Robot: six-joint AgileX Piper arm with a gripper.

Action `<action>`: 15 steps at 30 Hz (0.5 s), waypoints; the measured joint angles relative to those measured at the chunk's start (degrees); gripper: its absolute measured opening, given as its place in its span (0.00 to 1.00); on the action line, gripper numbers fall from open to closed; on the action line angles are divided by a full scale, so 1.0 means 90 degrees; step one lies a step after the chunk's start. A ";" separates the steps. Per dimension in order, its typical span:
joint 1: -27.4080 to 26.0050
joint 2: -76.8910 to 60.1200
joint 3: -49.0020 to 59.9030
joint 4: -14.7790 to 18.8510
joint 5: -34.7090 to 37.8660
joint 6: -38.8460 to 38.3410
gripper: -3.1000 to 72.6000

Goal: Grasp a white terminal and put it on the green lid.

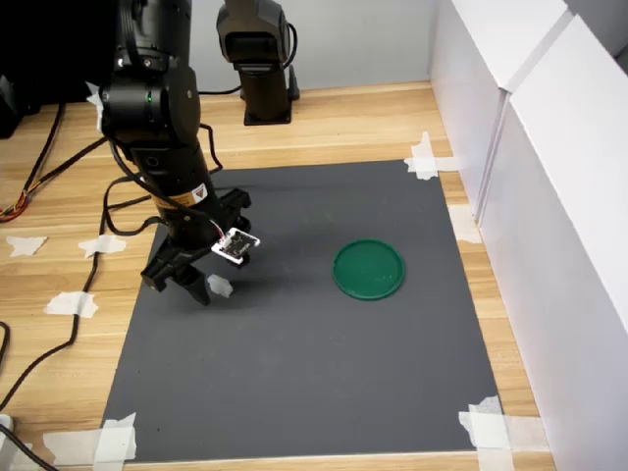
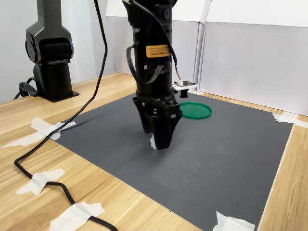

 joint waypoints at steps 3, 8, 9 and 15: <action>0.0000 0.0054 0.0000 0.0000 -0.0001 0.0005 0.85; 0.0000 0.0138 0.0000 0.0000 0.0006 0.0061 0.74; 0.0000 0.0138 0.0000 0.0000 -0.0001 0.0085 0.69; 0.0000 0.0143 0.0000 0.0000 -0.0031 0.0162 0.24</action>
